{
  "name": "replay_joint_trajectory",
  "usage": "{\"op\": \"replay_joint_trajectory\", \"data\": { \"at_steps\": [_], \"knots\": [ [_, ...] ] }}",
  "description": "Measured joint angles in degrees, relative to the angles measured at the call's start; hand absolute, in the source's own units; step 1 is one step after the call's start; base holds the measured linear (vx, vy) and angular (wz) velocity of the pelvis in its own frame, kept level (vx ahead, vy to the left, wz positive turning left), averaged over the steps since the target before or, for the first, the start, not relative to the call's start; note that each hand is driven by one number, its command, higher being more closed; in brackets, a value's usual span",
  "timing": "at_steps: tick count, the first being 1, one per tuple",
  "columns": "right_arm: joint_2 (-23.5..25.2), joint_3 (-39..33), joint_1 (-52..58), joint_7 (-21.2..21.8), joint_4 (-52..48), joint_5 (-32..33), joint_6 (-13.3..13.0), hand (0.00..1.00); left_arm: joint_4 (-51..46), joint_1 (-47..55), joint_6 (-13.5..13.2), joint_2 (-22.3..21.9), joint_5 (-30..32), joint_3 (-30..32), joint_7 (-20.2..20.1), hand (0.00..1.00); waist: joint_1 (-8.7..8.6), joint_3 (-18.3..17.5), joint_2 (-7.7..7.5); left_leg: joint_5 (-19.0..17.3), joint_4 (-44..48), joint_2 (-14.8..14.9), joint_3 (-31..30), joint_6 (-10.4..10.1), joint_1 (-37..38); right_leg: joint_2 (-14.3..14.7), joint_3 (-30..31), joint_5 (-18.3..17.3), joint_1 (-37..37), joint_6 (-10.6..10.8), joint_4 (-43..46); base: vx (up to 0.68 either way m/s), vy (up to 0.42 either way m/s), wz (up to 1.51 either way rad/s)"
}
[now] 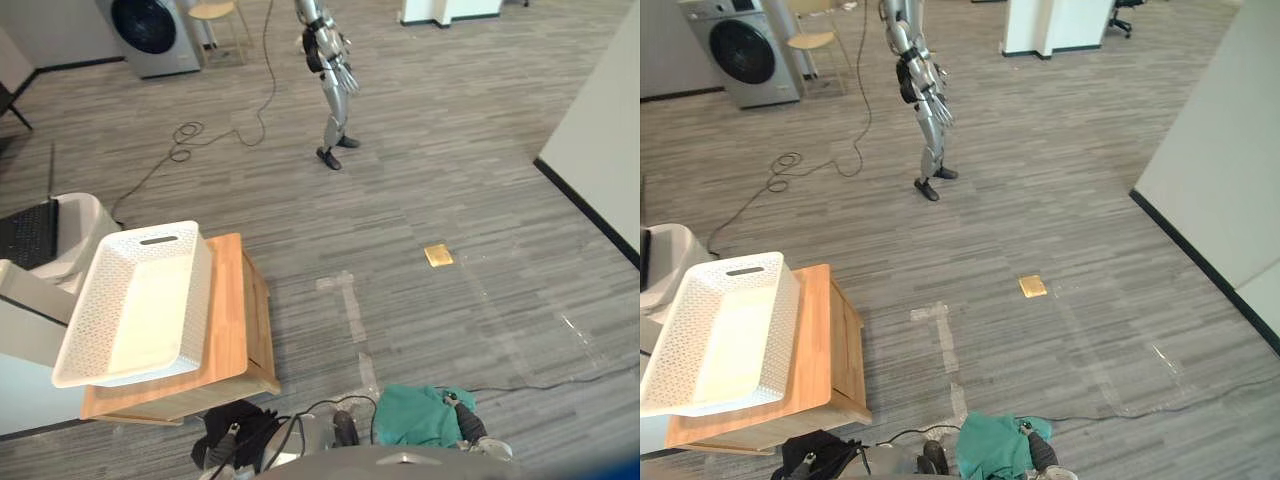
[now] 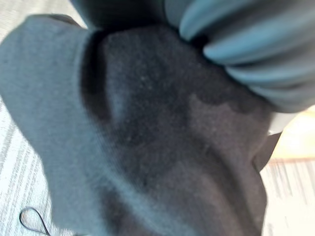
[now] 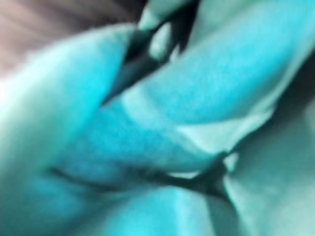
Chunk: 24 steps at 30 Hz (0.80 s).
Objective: Tidy the bed and pick cloth on bed and put in laundry
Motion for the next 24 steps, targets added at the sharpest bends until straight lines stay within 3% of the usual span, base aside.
{"op": "replay_joint_trajectory", "data": {
  "at_steps": [1, 3, 4, 7, 10, 13, 15, 16, 17, 18, 19, 20, 21, 22, 24],
  "knots": [
    [0.0, -0.3, -0.6, -0.2, -0.7, 0.8, -1.0, 1.00, 0.4, 0.5, 0.0, 0.5, 2.1, -0.6, -0.6, 1.00, -0.99, -0.8, 0.47, 0.8, -2.7, -0.7, -3.4, 0.4, 2.0, -3.2, 5.4, 5.1, -8.0, -1.2, 18.0, 0.13, 0.097, 0.72],
    [0.1, -0.4, -0.7, -0.2, -0.7, 2.0, -1.4, 1.00, 0.3, 0.1, 0.0, 0.8, 2.6, -1.4, -1.0, 1.00, -1.50, -0.6, 0.18, 1.7, -4.8, -1.1, -5.8, 0.4, 3.5, -2.9, 7.8, 4.9, -10.7, 0.1, 23.6, 0.22, 0.063, 0.94],
    [0.1, -0.2, -0.7, -0.1, -0.8, 4.4, -1.4, 1.00, 0.1, -0.8, -0.2, 1.9, 3.8, -2.4, -1.2, 1.00, -1.76, -0.7, -0.84, 3.0, -8.3, -1.6, -10.1, 0.0, 6.1, -0.4, 10.3, 2.0, -15.2, 2.5, 28.0, 0.27, 0.002, 1.16],
    [0.0, 0.2, -0.6, -0.2, -1.0, 7.7, -1.8, 1.00, 0.1, -2.5, -0.3, 2.7, 4.2, -4.1, -1.6, 1.00, -2.50, -0.8, -1.17, 3.8, -10.6, -1.3, -15.5, -0.9, 8.7, 3.6, 11.3, -1.1, -21.1, 2.3, 23.4, 0.30, -0.032, 1.20],
    [-0.4, 0.1, -0.7, -0.1, -1.1, 11.4, -1.9, 1.00, 0.1, -3.6, -0.3, 2.5, 4.3, -5.1, -1.9, 1.00, -3.16, -0.3, -0.23, 4.1, -12.8, -1.1, -20.8, -1.0, 11.8, 5.7, 13.3, 1.0, -25.9, 1.8, 7.8, 0.39, -0.019, 1.04],
    [-0.8, -0.3, -0.8, 0.1, -1.1, 11.4, -2.0, 1.00, 0.1, -3.7, -0.6, 1.9, 4.3, -5.7, -1.8, 1.00, -3.31, 0.6, 1.06, 2.4, -13.4, 0.6, -24.2, -3.9, 16.0, 8.6, 18.5, 10.3, -27.3, 1.0, -3.7, 0.51, -0.104, 0.81],
    [-0.2, 0.6, -0.8, 0.1, -1.0, 11.4, -1.9, 1.00, 0.1, -2.6, -1.3, 2.0, 4.3, -3.8, -1.6, 1.00, -3.08, 0.7, -0.20, -0.2, -12.5, 1.4, -24.9, -7.9, 19.3, 10.5, 19.0, 20.5, -26.5, -1.4, -7.3, 0.49, -0.193, 0.52],
    [-0.3, 0.9, -0.8, 0.1, -0.8, 11.3, -1.9, 1.00, 0.4, -2.4, -1.2, 1.5, 4.2, -3.0, -1.3, 1.00, -3.18, 0.8, 0.08, -1.1, -11.8, 2.0, -24.9, -8.6, 19.8, 10.5, 18.3, 18.2, -26.3, -3.8, -6.5, 0.47, -0.224, 0.15],
    [-0.8, 1.2, -1.4, 0.1, -0.6, 11.1, -1.8, 1.00, 0.2, -2.3, -1.4, 0.2, 3.8, -0.8, -0.6, 1.00, -2.75, 0.4, 1.54, -1.9, -8.4, 4.0, -24.3, -9.5, 19.0, 12.1, 17.9, 16.6, -26.3, -4.9, -4.6, 0.45, -0.240, -0.01],
    [-1.0, 1.8, -1.9, 0.1, -0.6, 10.7, -1.9, 1.00, 0.1, -2.2, -1.5, -0.8, 3.3, 0.4, -0.5, 1.00, -2.78, 0.5, 1.71, -2.1, -2.9, 4.7, -24.1, -9.6, 16.9, 12.5, 17.5, 14.0, -25.5, -5.1, -4.6, 0.60, -0.335, 0.01],
    [-1.4, 2.8, -2.2, 0.1, -0.6, 8.7, -1.9, 1.00, -0.1, -2.0, -1.5, -1.4, 1.8, 1.6, 0.3, 1.00, -2.69, 1.0, 2.50, -2.2, 10.3, 6.7, -22.8, -10.0, 11.1, 14.0, 17.0, 11.9, -23.0, -5.8, -6.0, 0.57, -0.339, 0.32],
    [-2.2, 3.6, -2.0, 0.1, -1.0, 7.1, -1.7, 1.00, -0.4, -1.8, -1.6, -2.3, 0.8, 2.8, 0.6, 1.00, -2.75, 1.8, 3.35, -1.7, 26.8, 10.7, -20.2, -9.9, 4.5, 16.0, 15.6, 10.3, -18.6, -6.1, -8.7, 0.48, -0.271, 0.32],
    [-2.5, 3.7, -1.7, 0.1, -0.9, 6.1, -1.6, 1.00, -0.4, -1.8, -1.7, -2.5, 0.5, 2.8, 0.7, 1.00, -2.47, 2.0, 4.05, -2.5, 31.0, 12.2, -19.3, -10.0, 2.8, 16.5, 14.4, 10.2, -16.3, -5.8, -9.6, 0.43, -0.218, 0.50],
    [-2.7, 3.8, -1.8, 0.1, -0.4, 4.8, -1.2, 1.00, -0.4, -1.7, -1.8, -2.2, -0.3, 2.3, 0.5, 1.00, -2.34, 2.4, 3.46, -3.1, 34.1, 14.0, -17.4, -9.8, 0.1, 16.8, 12.4, 9.7, -12.9, -5.6, -11.2, 0.40, -0.193, 0.55],
    [-2.7, 4.1, -1.8, 0.1, 0.1, 3.1, -1.1, 1.00, -0.5, -1.8, -2.4, -2.0, -0.7, 1.7, 0.3, 1.00, -1.57, 2.4, 3.21, -3.6, 29.8, 14.8, -12.5, -10.0, -2.1, 16.3, 10.0, 9.3, -8.6, -5.0, -14.3, 0.33, -0.144, 0.52]
  ]
}}
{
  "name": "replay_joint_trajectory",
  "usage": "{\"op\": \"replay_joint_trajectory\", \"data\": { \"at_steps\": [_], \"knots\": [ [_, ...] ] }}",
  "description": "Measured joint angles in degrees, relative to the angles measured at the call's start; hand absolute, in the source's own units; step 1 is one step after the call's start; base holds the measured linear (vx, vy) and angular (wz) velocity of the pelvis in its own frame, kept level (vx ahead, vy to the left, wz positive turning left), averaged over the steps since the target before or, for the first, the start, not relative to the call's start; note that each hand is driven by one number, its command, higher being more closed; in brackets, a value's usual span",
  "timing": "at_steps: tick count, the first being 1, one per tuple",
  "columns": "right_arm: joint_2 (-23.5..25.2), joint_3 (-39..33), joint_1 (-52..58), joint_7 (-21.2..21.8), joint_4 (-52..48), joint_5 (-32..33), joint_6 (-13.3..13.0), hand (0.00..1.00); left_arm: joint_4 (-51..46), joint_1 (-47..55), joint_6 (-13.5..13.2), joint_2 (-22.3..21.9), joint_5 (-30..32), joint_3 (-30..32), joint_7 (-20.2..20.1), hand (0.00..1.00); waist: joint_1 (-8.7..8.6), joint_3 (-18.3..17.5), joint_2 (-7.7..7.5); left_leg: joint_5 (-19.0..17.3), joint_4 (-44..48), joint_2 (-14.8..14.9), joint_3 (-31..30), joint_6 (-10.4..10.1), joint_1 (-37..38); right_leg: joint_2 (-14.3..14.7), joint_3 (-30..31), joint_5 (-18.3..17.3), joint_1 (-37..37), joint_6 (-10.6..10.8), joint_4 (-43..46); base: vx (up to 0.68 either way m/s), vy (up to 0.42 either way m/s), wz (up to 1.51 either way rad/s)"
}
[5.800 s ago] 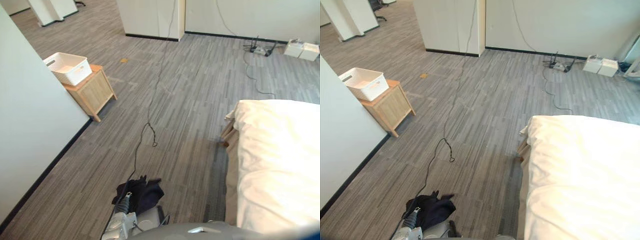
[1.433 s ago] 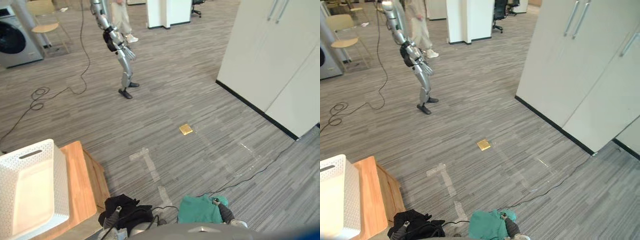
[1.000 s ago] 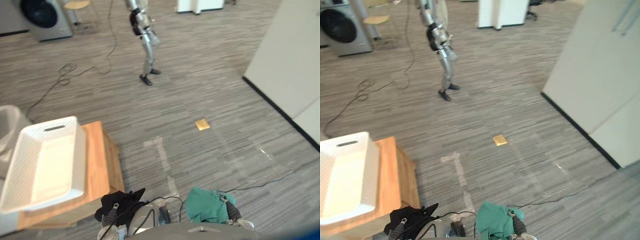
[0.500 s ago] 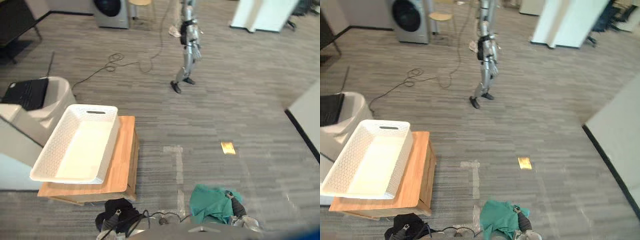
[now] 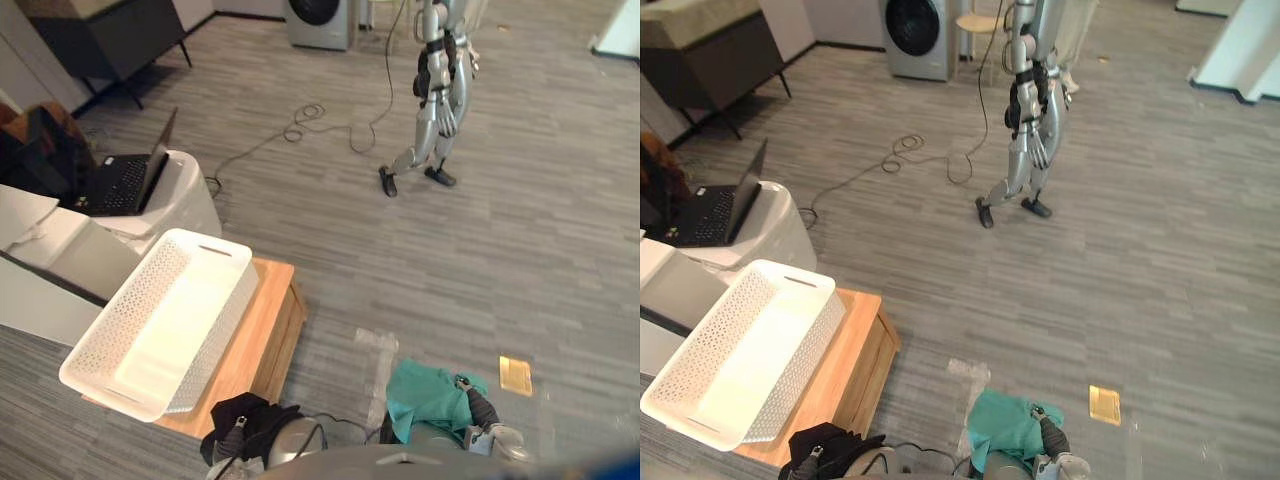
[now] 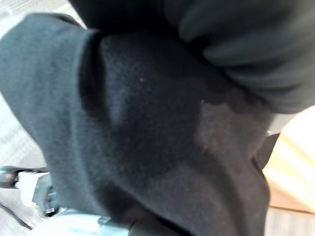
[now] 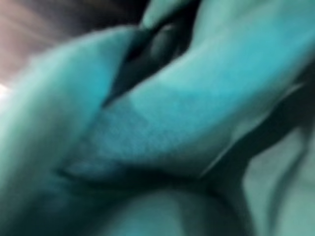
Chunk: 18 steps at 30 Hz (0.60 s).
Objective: Tidy the bed and pick cloth on bed and put in laundry
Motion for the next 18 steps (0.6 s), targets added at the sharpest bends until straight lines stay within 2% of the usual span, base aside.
{"op": "replay_joint_trajectory", "data": {
  "at_steps": [1, 2, 3, 4, 5, 6, 7, 8, 9, 10, 11, 12, 13, 14, 15, 16, 17, 18],
  "knots": [
    [0.0, 0.0, 0.1, 0.1, 0.0, -1.0, 0.2, 1.00, 0.0, -0.2, -0.1, 0.1, -0.2, -0.7, 0.0, 1.00, 0.43, 0.0, -0.01, -0.1, -5.2, -0.3, 3.2, -0.2, -0.5, -0.5, -1.6, -0.2, 1.5, 0.5, -1.3, 0.28, -0.051, 0.58],
    [-0.1, -0.1, 0.2, 0.0, 0.0, -1.3, 0.2, 1.00, 0.0, -0.5, -0.1, 0.6, -0.5, -2.1, -0.1, 1.00, 0.31, 0.0, 0.01, 0.3, -13.0, -0.8, 9.0, -0.2, -0.6, -1.3, -4.4, -0.8, 3.0, 1.4, -2.2, 0.35, -0.017, 1.25],
    [-0.3, -0.4, 0.7, 0.0, -0.1, -1.8, -0.2, 1.00, 0.0, -1.0, 0.0, 1.2, -0.7, -3.8, -0.1, 1.00, -0.57, -0.2, -0.05, 2.8, -20.6, -1.2, 17.8, 2.1, -0.5, -2.2, -9.4, -1.7, 5.3, 2.9, -2.1, 0.31, 0.012, 1.29],
    [-0.4, -0.6, 0.8, 0.0, -0.2, -2.0, -0.3, 1.00, 0.0, -1.1, 0.0, 1.3, -0.7, -4.0, -0.2, 1.00, -0.94, -0.2, -0.03, 3.4, -21.8, -1.2, 19.7, 2.9, -0.5, -2.3, -10.3, -2.0, 5.6, 3.4, -1.9, 0.33, 0.041, 1.68],
    [-0.6, -0.8, 1.1, -0.1, -0.3, -2.6, -0.7, 1.00, 0.1, -1.4, 0.2, 1.4, -0.7, -4.0, -0.2, 1.00, -1.50, -0.3, 0.17, 5.2, -25.4, -1.6, 25.3, 5.5, -0.6, -2.8, -13.8, -4.0, 6.7, 4.9, 0.0, 0.25, 0.048, 1.24],
    [-0.7, -0.8, 1.2, -0.4, -0.3, -3.2, -0.8, 1.00, 0.1, -1.5, 0.4, 1.4, -0.7, -3.9, -0.3, 1.00, -1.21, -0.2, -0.01, 5.6, -26.1, -2.3, 25.6, 9.0, -0.6, -3.5, -14.9, -5.4, 7.1, 5.7, 1.7, 0.31, 0.092, 1.47],
    [-0.1, -0.5, 1.6, -0.9, 0.1, -4.4, -0.8, 1.00, 0.1, -1.6, 1.2, 1.6, -0.7, -3.5, -0.4, 1.00, -0.54, -1.1, -1.65, 5.5, -27.2, -4.7, 23.7, 9.6, -0.4, -6.0, -15.9, -7.2, 6.8, 6.9, 5.5, 0.33, 0.127, 1.14],
    [0.2, -0.1, 1.5, -1.2, 0.1, -4.5, -0.8, 1.00, 0.1, -1.3, 1.8, 2.0, -0.6, -3.6, -0.4, 1.00, -0.24, -2.3, -1.84, 5.6, -29.9, -7.0, 20.9, 10.1, 0.5, -8.4, -15.1, -7.6, 4.9, 7.2, 12.7, 0.35, 0.150, 1.05],
    [0.2, -0.2, 1.4, -1.3, 0.0, -4.6, -0.8, 1.00, 0.1, -1.2, 2.1, 2.1, -0.5, -3.7, -0.5, 1.00, -0.12, -2.6, -2.10, 5.9, -31.1, -7.8, 20.0, 10.6, 1.2, -10.1, -14.0, -7.6, 3.4, 7.2, 17.6, 0.38, 0.152, 1.17],
    [0.7, -0.4, 0.7, -1.3, -0.1, -5.4, -0.8, 1.00, 0.1, -1.2, 2.6, 2.7, -0.5, -3.9, -0.4, 1.00, -0.31, -2.4, -2.63, 5.8, -32.0, -9.1, 16.3, 11.4, 2.3, -12.0, -9.7, -8.2, 0.3, 7.1, 26.7, 0.39, 0.097, 1.43],
    [0.8, -0.4, 0.4, -1.2, -0.1, -5.6, -0.8, 1.00, 0.1, -1.5, 3.1, 3.0, -0.5, -4.3, -0.4, 1.00, -1.08, -2.5, -2.89, 5.7, -32.8, -9.4, 12.2, 11.4, 3.7, -10.3, -5.5, -9.7, -1.3, 7.3, 30.0, 0.40, 0.049, 1.57],
    [0.8, -0.4, 0.4, -1.2, -0.2, -5.6, -0.8, 1.00, 0.1, -1.5, 3.3, 3.2, -0.4, -4.7, -0.4, 1.00, -1.12, -2.3, -2.66, 5.8, -33.5, -9.5, 10.0, 11.2, 4.8, -8.9, -4.0, -10.4, -1.8, 7.1, 30.3, 0.48, -0.039, 1.80],
    [0.7, -0.4, 0.6, -1.3, -0.5, -5.5, -0.9, 1.00, 0.1, -1.5, 3.3, 3.4, -0.2, -5.8, -0.4, 1.00, -1.44, -1.9, -1.87, 6.3, -35.2, -9.3, 5.3, 10.6, 7.2, -5.9, -0.5, -10.8, -3.0, 6.4, 29.7, 0.39, -0.067, 1.78],
    [0.5, -0.3, 1.0, -1.4, -1.2, -5.4, -1.0, 1.00, 0.1, -1.6, 3.3, 3.5, 0.1, -6.2, -0.5, 1.00, -2.03, -1.9, -1.84, 6.5, -36.2, -9.1, 1.4, 10.1, 8.6, -3.8, 2.5, -11.0, -4.2, 6.0, 28.4, 0.48, -0.145, 2.77],
    [0.4, -0.1, 2.2, -1.7, -1.8, -3.6, -1.6, 1.00, 0.2, -2.4, 3.3, 3.7, 0.7, -6.2, -1.1, 1.00, -2.77, -1.9, -1.83, 7.0, -37.0, -8.7, -5.4, 9.5, 9.8, -0.6, 9.1, -11.2, -6.9, 5.8, 25.4, 0.25, -0.109, 2.27],
    [0.3, -0.1, 2.4, -1.8, -1.9, -3.1, -1.6, 1.00, 0.2, -2.5, 3.2, 3.8, 0.8, -6.2, -1.2, 1.00, -2.72, -1.9, -1.84, 7.1, -37.2, -8.7, -6.7, 9.3, 10.0, -0.3, 10.6, -11.2, -7.5, 5.8, 24.7, 0.30, -0.155, 2.49],
    [0.3, 0.0, 2.7, -2.0, -2.0, -1.8, -1.8, 1.00, 0.2, -2.6, 3.0, 3.7, 1.0, -6.2, -1.5, 1.00, -2.59, -1.9, -1.96, 7.5, -37.8, -9.1, -10.9, 8.6, 10.3, 0.6, 16.6, -10.3, -9.2, 7.0, 21.0, 0.29, -0.186, 2.11],
    [0.6, 0.7, 2.9, -2.2, -1.7, -0.2, -2.0, 1.00, 0.1, -1.9, 2.4, 4.2, 0.8, -6.1, -1.5, 1.00, -2.41, -2.7, -3.57, 8.1, -39.5, -10.9, -14.4, 7.3, 11.5, -1.3, 22.2, -3.2, -10.1, 7.7, 12.7, 0.37, -0.246, 2.05]
  ]
}}
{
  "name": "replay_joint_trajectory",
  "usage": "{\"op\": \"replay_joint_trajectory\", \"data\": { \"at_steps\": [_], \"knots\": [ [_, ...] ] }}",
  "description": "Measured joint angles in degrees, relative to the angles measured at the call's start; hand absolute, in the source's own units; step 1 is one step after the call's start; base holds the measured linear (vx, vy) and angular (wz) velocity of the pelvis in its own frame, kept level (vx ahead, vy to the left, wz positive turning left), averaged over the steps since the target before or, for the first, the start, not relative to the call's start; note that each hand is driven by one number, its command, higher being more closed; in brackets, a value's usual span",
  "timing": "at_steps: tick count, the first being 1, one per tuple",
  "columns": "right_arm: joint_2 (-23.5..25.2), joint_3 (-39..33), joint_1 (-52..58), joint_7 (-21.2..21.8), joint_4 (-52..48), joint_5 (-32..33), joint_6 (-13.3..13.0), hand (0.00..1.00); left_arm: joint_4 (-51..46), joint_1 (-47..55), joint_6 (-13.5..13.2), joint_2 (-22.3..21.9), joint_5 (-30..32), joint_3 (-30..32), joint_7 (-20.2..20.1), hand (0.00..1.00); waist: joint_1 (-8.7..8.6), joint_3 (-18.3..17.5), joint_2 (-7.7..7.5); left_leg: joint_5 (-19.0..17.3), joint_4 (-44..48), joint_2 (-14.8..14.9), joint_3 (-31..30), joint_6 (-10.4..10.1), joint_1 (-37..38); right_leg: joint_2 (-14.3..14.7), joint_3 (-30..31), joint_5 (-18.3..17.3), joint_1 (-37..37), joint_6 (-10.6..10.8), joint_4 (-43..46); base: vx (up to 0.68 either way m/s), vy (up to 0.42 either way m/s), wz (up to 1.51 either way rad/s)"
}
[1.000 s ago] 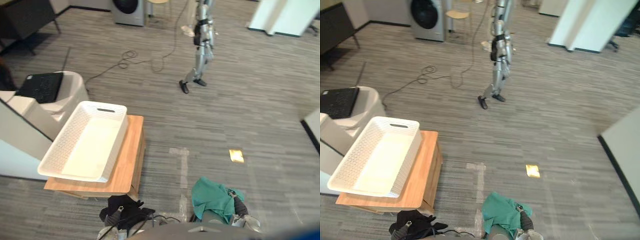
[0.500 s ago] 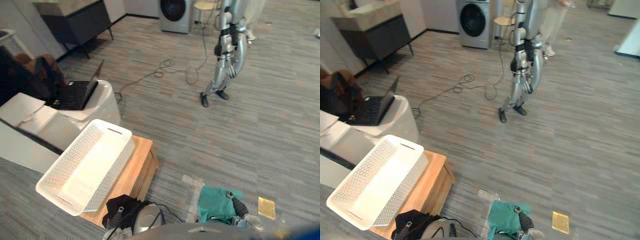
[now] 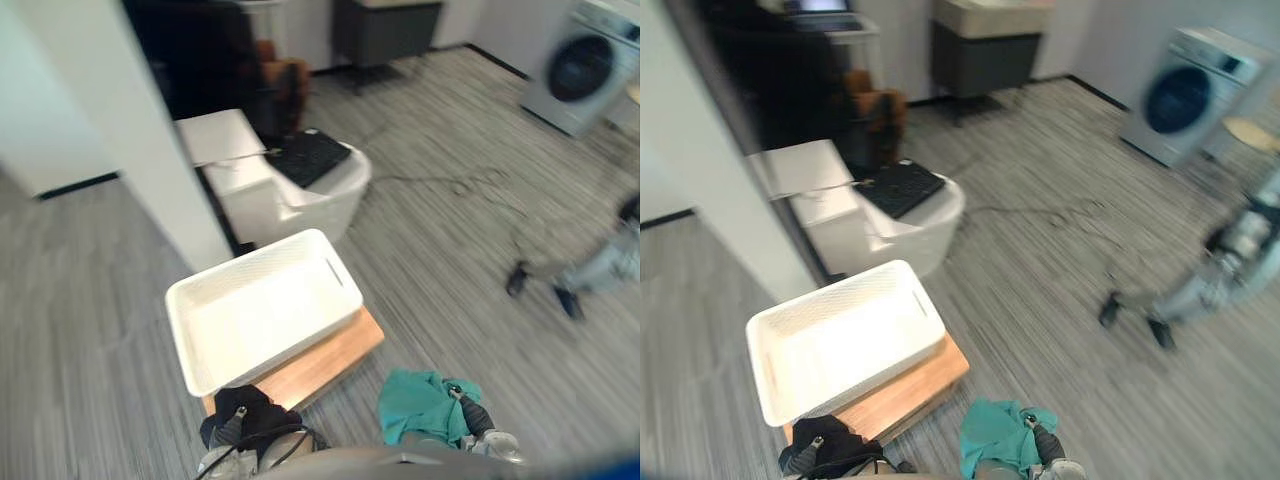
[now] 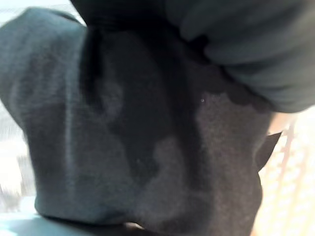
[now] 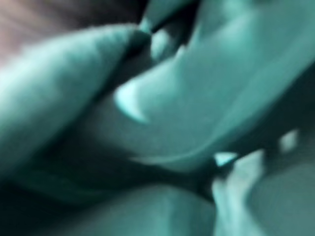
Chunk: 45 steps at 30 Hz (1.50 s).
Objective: Tidy the bed and pick cloth on bed and put in laundry
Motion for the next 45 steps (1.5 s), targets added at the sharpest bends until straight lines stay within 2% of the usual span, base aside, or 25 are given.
{"op": "replay_joint_trajectory", "data": {
  "at_steps": [1, 2, 3, 4, 6, 7, 9, 10, 11, 12, 14, 16, 18, 20, 22, 24, 25, 28, 30, 33, 36, 38, 42, 45],
  "knots": [
    [0.3, 0.5, -0.1, 0.0, 0.2, 0.1, 0.0, 1.00, -0.1, 0.1, -0.3, 0.6, -0.5, 0.0, 0.0, 1.00, 0.51, -0.4, -1.78, 0.1, -0.9, -1.4, -0.9, -0.4, 0.6, -1.8, 1.4, 6.0, -0.9, -0.2, -2.9, 0.33, -0.257, 1.33],
    [0.4, 1.0, -1.1, 0.1, 1.3, 0.1, 0.1, 1.00, 0.2, 0.4, -0.1, 0.7, -0.9, 0.7, 0.1, 1.00, 1.87, -0.5, -2.40, 0.1, -1.7, -2.2, -1.6, -1.1, 1.5, -2.6, 1.8, 3.1, -0.4, -0.3, -2.8, 0.31, -0.295, 0.37],
    [0.1, 1.6, -2.9, 0.6, 2.2, 0.0, 0.2, 1.00, 0.2, 2.1, -0.3, -0.7, -1.6, 2.3, 0.2, 1.00, 3.01, -0.9, -0.38, 0.3, -2.6, -0.1, -0.8, -2.4, 1.8, -1.4, 0.8, 3.6, 1.5, -1.3, -5.7, 0.27, -0.261, 0.18],
    [0.1, 1.8, -3.2, 0.8, 2.2, 0.0, 0.2, 1.00, 0.2, 2.4, -0.3, -1.1, -1.6, 2.7, 0.2, 1.00, 2.99, -1.0, -0.05, 0.3, -2.9, 0.1, -0.8, -2.5, 1.8, -1.2, 0.5, 3.7, 1.8, -1.4, -6.6, 0.27, -0.230, 0.12],
    [0.2, 2.9, -4.4, 1.9, 3.0, 0.0, 1.7, 1.00, 0.3, 4.0, -0.3, -3.1, -1.8, 4.9, 0.2, 1.00, 2.84, -0.8, 1.90, 0.6, -4.4, 1.9, -0.7, -4.4, 1.8, 0.3, -1.5, 4.7, 4.1, -2.5, -11.1, 0.16, -0.112, 0.27],
    [0.4, 2.9, -4.3, 2.2, 3.4, 0.0, 2.2, 1.00, 0.3, 4.1, -0.4, -3.2, -2.2, 5.0, 0.1, 1.00, 2.67, -0.9, 2.03, 0.9, -4.7, 2.1, -0.4, -4.9, 1.8, 0.3, -2.2, 4.7, 4.7, -2.6, -11.8, 0.10, -0.070, 0.52],
    [0.7, 2.3, -4.0, 2.2, 4.0, 0.8, 3.5, 1.00, 0.3, 4.1, -0.5, -3.2, -2.8, 5.8, 0.1, 1.00, 1.42, -0.7, 1.72, 0.4, -4.2, 3.5, 8.6, -6.4, 1.8, -0.3, -6.7, 4.7, 7.8, -2.6, -13.2, 0.08, -0.054, 0.82],
    [0.5, 2.2, -4.0, 2.2, 4.1, 1.1, 3.9, 1.00, 0.3, 4.1, -0.6, -3.1, -2.8, 6.4, 0.0, 1.00, 1.24, -0.7, 1.33, 0.5, -3.3, 4.0, 11.3, -6.4, 1.7, -0.6, -7.9, 4.7, 8.5, -2.6, -13.3, 0.06, -0.049, 0.90],
    [0.1, 1.7, -3.7, 1.9, 4.3, 1.8, 4.4, 1.00, 0.2, 4.0, -1.2, -3.3, -2.7, 7.3, 0.1, 1.00, 1.04, -0.5, 0.83, 0.6, -1.2, 5.4, 17.0, -6.2, 1.1, -1.3, -9.9, 4.6, 9.4, -2.6, -13.5, -0.02, -0.003, 0.70],
    [0.2, 0.9, -3.5, 1.0, 4.5, 3.2, 5.1, 1.00, 0.1, 4.1, -1.8, -3.4, -2.7, 7.4, 0.1, 1.00, 1.54, -0.7, 0.41, -0.1, 1.0, 5.1, 18.6, -5.5, -0.6, -2.3, -10.9, 4.2, 9.2, -2.3, -13.4, -0.03, 0.023, 0.54],
    [0.4, 0.1, -3.4, 0.6, 4.5, 4.1, 5.3, 1.00, 0.1, 4.0, -2.0, -3.2, -2.7, 7.4, 0.1, 1.00, 1.40, -0.9, -0.11, -0.2, 0.6, 4.1, 17.9, -5.3, -1.0, -3.0, -10.9, 3.5, 9.1, -1.8, -13.4, -0.03, 0.079, 0.13],
    [1.7, -1.7, -1.8, -1.0, 3.8, 7.1, 6.0, 1.00, 0.2, 4.3, -1.4, -2.3, -2.6, 6.6, -0.1, 1.00, 0.84, -1.4, -0.58, 3.3, -6.2, 1.5, 16.9, -4.2, 1.9, -4.3, -11.1, 3.5, 9.0, -1.3, -13.6, -0.01, 0.121, 0.20],
    [1.9, -3.1, -0.8, -2.1, 3.5, 9.8, 7.2, 1.00, 0.2, 4.3, -0.2, -1.6, -2.5, 5.7, -0.8, 1.00, -0.14, -2.3, -1.00, 5.9, -11.0, 0.2, 15.8, -3.8, 3.7, -4.9, -12.2, 3.2, 9.3, -0.6, -13.8, -0.01, 0.076, 0.38],
    [2.4, -4.8, 0.5, -4.6, 3.5, 16.5, 8.6, 1.00, 0.4, 3.7, 1.1, -0.6, -0.9, 4.4, -1.2, 1.00, -0.05, -2.7, -1.52, 6.3, -11.6, -0.6, 14.7, -3.5, 3.7, -5.3, -12.6, 3.2, 9.5, -0.1, -13.8, 0.00, 0.048, 0.21],
    [2.7, -5.6, 0.9, -6.9, 3.5, 20.3, 8.7, 1.00, 1.2, 3.3, 1.4, -0.5, -0.8, 4.3, -1.2, 1.00, -0.25, -2.7, -1.37, 6.4, -11.8, -0.9, 14.7, -3.4, 3.8, -5.5, -12.6, 3.4, 9.6, 0.1, -13.8, -0.02, 0.036, 0.00],
    [2.6, -6.5, 0.9, -8.3, 3.5, 22.2, 8.3, 1.00, 1.4, 3.0, 1.8, -0.3, -0.8, 3.8, -1.3, 1.00, -0.33, -2.7, -1.34, 6.4, -11.8, -1.1, 14.7, -3.3, 3.7, -5.6, -12.5, 3.4, 9.8, 0.2, -13.9, 0.00, 0.000, 0.00],
    [2.6, -9.1, 0.7, -10.4, 3.2, 24.1, 7.1, 1.00, 2.2, 2.1, 2.6, 0.3, -0.8, 2.9, -1.3, 1.00, -0.44, -2.7, -1.23, 6.5, -11.8, -1.1, 15.0, -3.2, 3.8, -5.6, -12.5, 3.8, 10.3, 0.2, -14.3, -0.05, 0.008, -0.02],
    [1.2, -14.3, -0.2, -13.6, -0.2, 23.7, 2.8, 1.00, 2.4, 1.5, 3.9, 0.2, -1.6, 2.4, -1.5, 1.00, -0.95, -2.6, -0.39, 6.5, -11.9, -1.0, 16.3, -3.2, 3.7, -5.3, -11.5, 4.7, 10.4, 0.1, -15.4, -0.07, 0.007, -0.15],
    [-3.0, -16.8, -2.6, -13.8, -4.9, 22.6, 0.1, 1.00, 2.4, 1.6, 4.2, 0.2, -1.6, 2.4, -2.6, 1.00, -1.88, -2.7, -0.14, 6.5, -11.9, -0.9, 16.9, -3.2, 3.7, -5.1, -10.7, 5.2, 10.3, 0.0, -15.9, -0.07, 0.007, -0.19],
    [-9.5, -17.8, -5.7, -13.2, -10.1, 21.5, -2.1, 1.00, 2.2, 1.3, 4.5, 0.3, -1.9, 2.4, -3.4, 1.00, -2.09, -2.7, -0.24, 6.5, -11.9, -0.9, 17.7, -3.2, 3.7, -5.1, -10.4, 5.4, 10.1, 0.0, -16.3, -0.07, 0.009, -0.13],
    [-18.7, -17.5, -10.5, -8.4, -17.4, 21.2, -2.9, 1.00, 2.1, 1.2, 5.1, 0.4, -3.3, 2.3, -3.4, 1.00, -2.43, -3.0, -0.32, 6.5, -11.9, -0.9, 18.0, -3.2, 3.1, -5.0, -10.0, 5.9, 9.6, -0.1, -17.1, -0.05, 0.015, -0.08],
    [-21.8, -17.4, -13.5, -7.2, -19.4, 20.8, -3.6, 1.00, 2.1, 1.2, 5.2, 0.6, -3.3, 2.2, -3.4, 1.00, -2.84, -3.5, -0.26, 6.6, -11.9, -0.9, 17.9, -3.0, 2.2, -4.9, -10.1, 6.3, 9.1, 0.1, -17.6, 0.00, 0.005, 0.07],
    [-22.9, -15.5, -16.6, -1.9, -25.8, 21.4, -3.7, 1.00, 2.1, 1.8, 5.1, 1.1, -3.3, 2.2, -3.7, 1.00, -3.17, -3.8, -1.14, 6.6, -11.9, -0.8, 17.7, -3.0, 1.8, -4.6, -10.4, 6.8, 9.0, 0.0, -18.3, 0.05, -0.007, 0.04],
    [-22.9, -11.7, -16.9, 0.7, -39.9, 21.1, -3.2, 1.00, 1.6, 2.3, 4.7, 1.1, -3.3, 2.3, -4.8, 1.00, -3.36, -3.9, -0.97, 6.6, -11.8, -0.8, 17.6, -3.0, 1.6, -4.6, -10.7, 6.9, 9.0, -0.1, -18.5, 0.06, -0.014, 0.05]
  ]
}}
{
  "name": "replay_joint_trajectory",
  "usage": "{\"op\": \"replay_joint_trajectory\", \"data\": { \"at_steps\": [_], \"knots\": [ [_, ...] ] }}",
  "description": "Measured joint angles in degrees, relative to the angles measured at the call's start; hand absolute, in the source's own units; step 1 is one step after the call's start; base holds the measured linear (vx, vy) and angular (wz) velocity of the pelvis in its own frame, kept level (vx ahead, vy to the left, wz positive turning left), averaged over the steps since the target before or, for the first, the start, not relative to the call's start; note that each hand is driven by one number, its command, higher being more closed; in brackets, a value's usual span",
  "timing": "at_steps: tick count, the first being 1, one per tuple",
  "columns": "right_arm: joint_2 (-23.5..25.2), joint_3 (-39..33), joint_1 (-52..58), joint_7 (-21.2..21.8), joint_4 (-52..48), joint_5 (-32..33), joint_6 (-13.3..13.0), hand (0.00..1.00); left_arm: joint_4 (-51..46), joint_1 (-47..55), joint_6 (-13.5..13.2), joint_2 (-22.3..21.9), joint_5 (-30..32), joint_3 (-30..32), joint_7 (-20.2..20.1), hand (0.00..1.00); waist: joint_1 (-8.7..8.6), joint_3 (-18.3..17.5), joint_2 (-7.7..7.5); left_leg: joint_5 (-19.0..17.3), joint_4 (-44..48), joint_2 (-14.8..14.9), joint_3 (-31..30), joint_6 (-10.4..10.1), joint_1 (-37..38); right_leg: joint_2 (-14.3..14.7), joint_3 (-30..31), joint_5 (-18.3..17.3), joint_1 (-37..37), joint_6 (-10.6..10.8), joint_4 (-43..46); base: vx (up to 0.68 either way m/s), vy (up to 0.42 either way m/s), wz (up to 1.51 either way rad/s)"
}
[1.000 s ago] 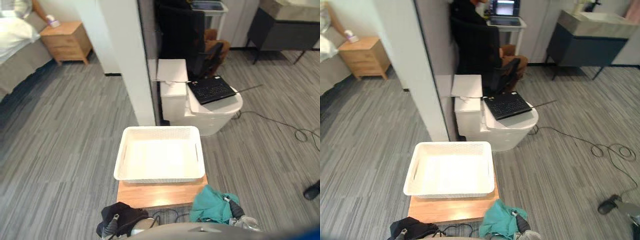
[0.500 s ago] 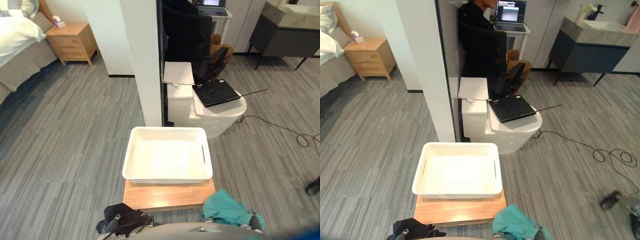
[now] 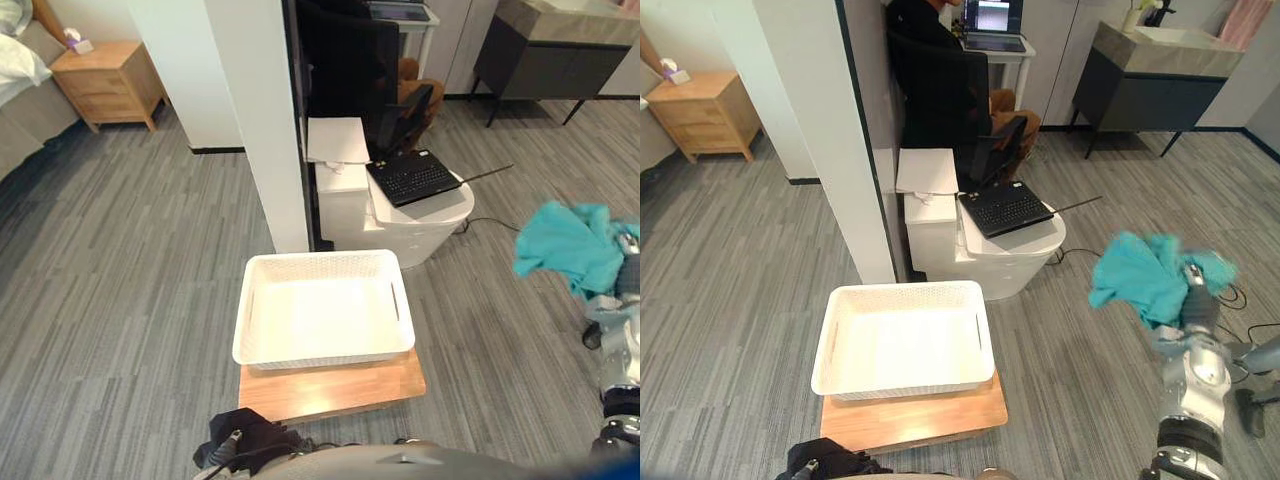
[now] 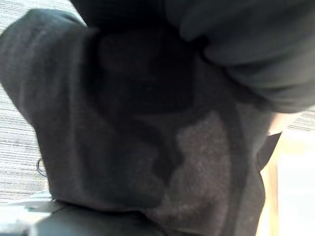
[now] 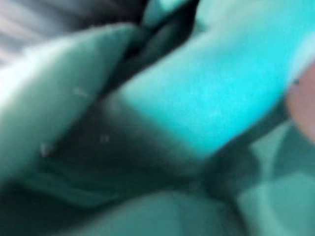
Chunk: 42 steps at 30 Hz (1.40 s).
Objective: Tidy the bed and pick cloth on bed and put in laundry
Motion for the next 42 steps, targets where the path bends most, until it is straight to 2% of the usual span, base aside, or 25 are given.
{"op": "replay_joint_trajectory", "data": {
  "at_steps": [2, 5, 6, 8, 9, 13, 15, 17, 22, 28, 34, 37, 38, 42],
  "knots": [
    [0.0, 1.9, -1.4, 1.0, -8.7, -0.8, 0.7, 1.00, -1.2, 1.0, -1.0, 0.0, 0.0, 0.1, -0.2, 1.00, -0.09, -0.1, -0.11, 0.0, 0.0, 0.2, 0.0, 0.0, -0.1, 0.2, 0.0, 0.1, 0.0, -0.1, -0.1, 0.01, -0.018, 0.01],
    [-0.2, 6.2, -5.2, 1.7, -16.5, -2.7, 1.0, 1.00, -1.6, 1.9, -1.9, 0.0, 0.1, 0.2, -0.2, 1.00, -0.15, -0.3, -0.29, 0.0, 0.0, 0.6, 0.0, 0.0, -0.3, 0.7, 0.0, 0.6, -0.1, -0.9, -0.4, -0.01, -0.040, 0.01],
    [-0.4, 8.9, -7.4, 1.9, -19.4, -2.7, 2.6, 1.00, -1.6, 2.1, -2.3, -0.1, 0.1, 0.2, -0.2, 1.00, -0.12, -1.3, -0.38, 0.0, 0.1, 0.8, -0.1, 0.0, -1.1, 0.8, 0.1, 0.8, -0.9, -1.1, -0.4, -0.04, -0.037, 0.02],
    [-0.5, 11.8, -9.9, 2.2, -21.2, -2.8, 4.1, 1.00, -1.6, 2.1, -2.5, -0.1, 0.1, 0.3, -0.4, 1.00, 0.04, -2.0, -0.40, 0.1, 0.3, 1.0, -0.2, 0.0, -1.7, 0.9, 0.1, 1.2, -1.4, -1.5, -0.4, -0.02, -0.019, 0.01],
    [-0.5, 15.6, -13.1, 2.6, -21.6, -3.0, 6.1, 1.00, -1.6, 2.2, -2.8, -0.1, 0.1, 0.5, -0.9, 1.00, 0.18, -2.2, -0.39, 0.3, 0.3, 1.4, -0.4, -0.2, -1.7, 1.1, 0.3, 1.8, -1.4, -2.1, -0.5, -0.04, -0.017, -0.01],
    [-0.5, 24.2, -17.9, 2.8, -21.6, -4.5, 10.6, 1.00, -1.6, 1.8, -3.3, -0.1, 0.1, 1.2, -1.0, 1.00, 1.15, -3.2, -1.02, 0.7, 0.2, 1.4, -1.4, 0.0, -2.0, 1.2, 1.1, 1.9, -1.4, -2.1, -0.6, -0.08, -0.032, 0.09],
    [0.0, 29.6, -20.1, 3.0, -21.4, -5.2, 14.1, 1.00, -1.6, 1.2, -3.3, -0.3, 0.1, 2.3, -1.2, 1.00, 1.82, -3.5, -1.23, 1.2, 0.0, 1.4, -2.6, 0.2, -2.9, 1.4, 1.3, 1.9, -1.5, -2.1, -0.6, -0.11, -0.047, 0.21],
    [1.2, 32.8, -21.2, 3.2, -19.6, -6.3, 15.6, 1.00, -1.6, 0.8, -3.2, -0.3, 0.1, 2.4, -1.4, 1.00, 1.94, -3.6, -1.29, 1.9, 0.0, 1.3, -3.3, 0.2, -3.2, 1.4, 1.0, 1.9, -1.5, -2.1, -0.7, -0.09, -0.043, 0.32],
    [5.8, 38.6, -21.2, 2.9, -6.6, -8.9, 18.8, 1.00, -1.6, -0.8, -2.0, -0.8, 0.2, 2.6, -2.1, 1.00, 4.00, -3.2, -0.70, 3.6, -0.1, 1.2, -5.1, -0.1, -3.9, 1.4, -0.8, 1.9, -1.0, -2.0, -1.3, -0.09, -0.042, 0.21],
    [11.9, 41.7, -20.2, 0.1, 5.4, -11.2, 19.3, 1.00, -1.6, -1.2, -0.6, -1.2, 0.8, 2.6, -2.2, 1.00, 4.47, -2.2, 0.59, 4.2, -0.1, 1.5, -7.1, -0.6, -4.7, 1.7, -3.3, 1.6, -0.3, -1.7, -2.0, -0.07, -0.028, 0.18],
    [16.3, 44.3, -17.3, -4.6, 16.1, -13.7, 18.3, 1.00, -1.6, -1.9, 0.2, -1.1, 3.4, 2.6, -2.2, 1.00, 4.92, -0.9, 0.36, 4.4, -0.1, 1.3, -8.7, -0.6, -5.7, 1.6, -5.0, 1.6, 0.3, -1.6, -2.6, 0.01, -0.003, 0.19],
    [18.2, 44.7, -17.4, -7.5, 21.1, -13.8, 17.5, 1.00, -2.2, -2.7, 0.2, -1.1, 6.4, 2.1, -2.7, 1.00, 5.78, 0.7, 0.76, 4.9, -0.1, 0.9, -9.2, -0.2, -5.8, 1.3, -5.8, 1.6, 0.2, -1.5, -2.6, 0.06, 0.018, 0.10],
    [18.5, 44.7, -17.4, -8.9, 22.3, -13.8, 17.2, 1.00, -3.3, -3.0, 0.2, -1.0, 7.2, 1.1, -2.6, 1.00, 6.50, 1.4, 0.95, 4.9, -0.1, 0.7, -9.4, -0.2, -5.9, 1.1, -6.1, 1.6, 0.2, -1.5, -2.6, 0.07, 0.024, 0.16],
    [20.3, 44.2, -22.5, -14.5, 27.2, -14.2, 16.9, 1.00, -7.5, -6.8, 1.3, -0.6, 6.9, -4.7, -2.1, 1.00, 7.60, 4.5, 1.91, 6.4, 0.0, 0.5, -10.7, -0.6, -10.3, 0.9, -7.6, 2.1, -3.4, -1.3, -2.4, 0.01, 0.017, 0.20]
  ]
}}
